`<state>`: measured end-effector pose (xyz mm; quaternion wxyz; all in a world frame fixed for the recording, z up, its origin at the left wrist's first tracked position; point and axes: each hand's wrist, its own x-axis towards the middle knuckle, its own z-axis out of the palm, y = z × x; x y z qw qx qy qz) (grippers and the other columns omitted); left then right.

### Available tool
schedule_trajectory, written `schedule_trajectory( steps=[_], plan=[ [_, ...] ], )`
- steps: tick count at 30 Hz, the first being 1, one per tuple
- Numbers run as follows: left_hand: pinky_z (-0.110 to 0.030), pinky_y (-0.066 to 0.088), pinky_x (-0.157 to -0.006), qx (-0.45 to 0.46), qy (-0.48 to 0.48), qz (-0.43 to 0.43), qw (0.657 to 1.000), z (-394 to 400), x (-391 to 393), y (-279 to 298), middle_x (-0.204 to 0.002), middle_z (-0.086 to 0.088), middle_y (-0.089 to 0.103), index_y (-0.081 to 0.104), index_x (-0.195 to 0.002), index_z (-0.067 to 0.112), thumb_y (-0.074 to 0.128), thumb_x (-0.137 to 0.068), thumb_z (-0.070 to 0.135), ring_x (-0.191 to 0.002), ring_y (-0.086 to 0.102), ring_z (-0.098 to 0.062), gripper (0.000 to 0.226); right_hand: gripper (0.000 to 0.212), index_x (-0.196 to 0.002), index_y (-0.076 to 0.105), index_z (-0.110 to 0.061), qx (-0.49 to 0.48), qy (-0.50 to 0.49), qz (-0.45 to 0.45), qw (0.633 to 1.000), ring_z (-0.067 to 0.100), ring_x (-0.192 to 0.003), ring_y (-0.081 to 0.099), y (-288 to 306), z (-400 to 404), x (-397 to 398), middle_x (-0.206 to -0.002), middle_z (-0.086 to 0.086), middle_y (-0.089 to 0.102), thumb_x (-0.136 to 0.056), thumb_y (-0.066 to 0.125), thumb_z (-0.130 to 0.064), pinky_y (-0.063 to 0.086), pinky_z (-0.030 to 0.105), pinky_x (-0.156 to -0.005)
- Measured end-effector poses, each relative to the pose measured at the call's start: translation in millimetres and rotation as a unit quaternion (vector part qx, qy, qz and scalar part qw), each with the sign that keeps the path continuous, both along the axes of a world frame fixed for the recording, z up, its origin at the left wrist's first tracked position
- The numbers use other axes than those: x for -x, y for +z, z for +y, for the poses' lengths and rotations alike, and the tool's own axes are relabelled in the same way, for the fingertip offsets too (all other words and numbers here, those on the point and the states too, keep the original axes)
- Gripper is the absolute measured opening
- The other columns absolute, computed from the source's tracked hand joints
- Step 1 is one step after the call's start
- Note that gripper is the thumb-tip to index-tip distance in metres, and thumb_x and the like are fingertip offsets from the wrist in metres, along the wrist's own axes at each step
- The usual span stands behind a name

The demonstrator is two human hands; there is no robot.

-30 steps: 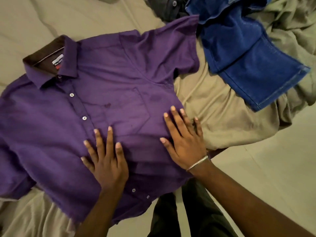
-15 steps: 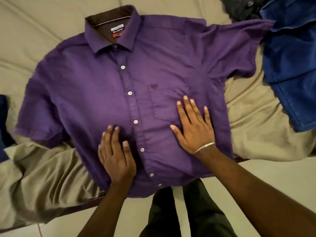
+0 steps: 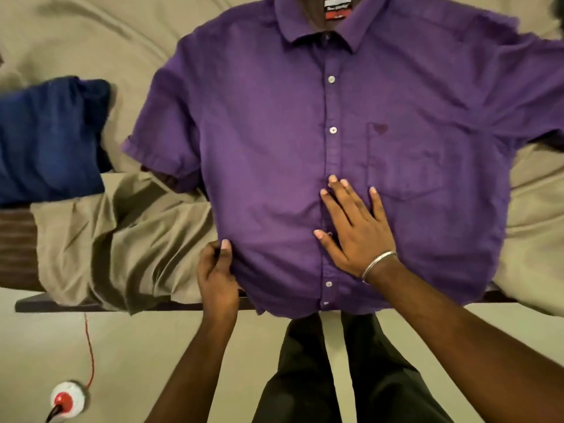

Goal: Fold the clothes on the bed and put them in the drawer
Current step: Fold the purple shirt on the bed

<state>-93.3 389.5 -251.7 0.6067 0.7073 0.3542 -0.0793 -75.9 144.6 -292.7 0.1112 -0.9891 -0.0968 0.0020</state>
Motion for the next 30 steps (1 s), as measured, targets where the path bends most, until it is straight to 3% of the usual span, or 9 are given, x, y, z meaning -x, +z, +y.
schedule_trajectory(
  steps=[4,7,11,15,17,21,23,26,30],
  plan=[
    [-0.05,0.052,-0.093,0.177,-0.05,0.1,0.978,23,-2,8,-0.104,-0.002,0.075,0.069,-0.098,0.009,0.076,-0.076,0.018,-0.104,0.068,-0.024,0.025,0.075,-0.155,0.027,-0.017,0.027,0.008,0.02,0.999,0.021,-0.15,0.018,2,1,-2,-0.164,0.006,0.016,-0.094,0.036,-0.061,0.012,0.057,-0.119],
    [-0.063,0.056,-0.079,0.087,-0.151,0.118,0.978,41,4,8,-0.104,-0.012,0.074,0.07,-0.1,0.001,0.086,-0.069,0.037,-0.102,0.069,-0.035,0.05,0.085,-0.157,0.021,-0.021,0.039,0.022,0.029,0.999,0.021,-0.152,0.013,2,1,-2,-0.165,0.006,0.01,-0.09,0.034,-0.072,0.009,0.059,-0.118],
    [-0.046,0.056,-0.07,0.002,-0.201,0.092,0.975,51,11,16,-0.08,-0.022,0.064,0.059,-0.089,-0.01,0.07,-0.066,0.076,-0.075,0.066,-0.029,0.089,0.096,-0.157,0.021,-0.016,0.03,0.036,0.024,0.999,0.024,-0.152,0.011,4,-3,-1,-0.165,0.011,0.01,-0.083,0.044,-0.075,0.006,0.061,-0.118],
    [-0.033,0.06,-0.08,0.091,-0.265,0.125,0.952,45,30,19,-0.081,-0.003,0.073,0.063,-0.103,0.015,0.074,-0.078,0.039,-0.075,0.071,-0.01,0.036,0.092,-0.155,0.027,-0.015,-0.003,0.043,0.002,0.999,0.028,-0.151,0.013,11,-1,1,-0.163,0.016,0.013,-0.084,0.051,-0.068,0.005,0.064,-0.117],
    [-0.025,0.059,-0.077,0.102,-0.27,0.145,0.946,48,43,12,-0.098,0.003,0.075,0.061,-0.114,0.022,0.081,-0.072,0.02,-0.089,0.072,-0.009,0.047,0.091,-0.155,0.028,-0.017,-0.005,0.06,-0.001,0.998,0.029,-0.151,0.014,14,-1,6,-0.163,0.018,0.012,-0.083,0.049,-0.07,0.007,0.064,-0.116],
    [-0.014,0.047,-0.055,0.005,-0.267,0.121,0.956,60,55,9,-0.064,0.015,0.067,0.065,-0.075,0.015,0.081,-0.075,0.021,-0.063,0.063,0.0,0.017,0.095,-0.156,0.025,-0.02,0.006,0.096,0.044,0.994,0.028,-0.151,0.015,11,-7,15,-0.163,0.018,0.011,-0.081,0.051,-0.073,0.01,0.059,-0.118],
    [-0.017,0.047,-0.059,-0.025,-0.284,0.126,0.95,66,61,7,-0.063,0.013,0.068,0.067,-0.074,0.014,0.08,-0.079,0.031,-0.061,0.062,0.0,0.022,0.099,-0.156,0.026,-0.019,0.0,0.105,0.05,0.993,0.029,-0.151,0.015,11,-10,16,-0.163,0.019,0.011,-0.079,0.053,-0.075,0.012,0.06,-0.117],
    [-0.027,0.054,-0.082,0.031,-0.318,0.144,0.937,77,75,1,-0.097,0.004,0.076,0.07,-0.109,0.018,0.077,-0.075,0.052,-0.094,0.07,-0.01,0.049,0.11,-0.156,0.025,-0.02,0.01,0.121,0.057,0.991,0.031,-0.151,0.012,13,-11,17,-0.162,0.022,0.009,-0.071,0.052,-0.085,0.011,0.064,-0.115],
    [-0.02,0.054,-0.072,-0.012,-0.325,0.179,0.928,87,93,-15,-0.098,0.003,0.075,0.065,-0.118,0.023,0.08,-0.082,0.03,-0.086,0.07,-0.008,0.039,0.113,-0.156,0.024,-0.021,0.028,0.137,0.064,0.988,0.034,-0.151,0.011,14,-13,17,-0.162,0.024,0.009,-0.069,0.047,-0.089,0.011,0.065,-0.115]
  ],
)
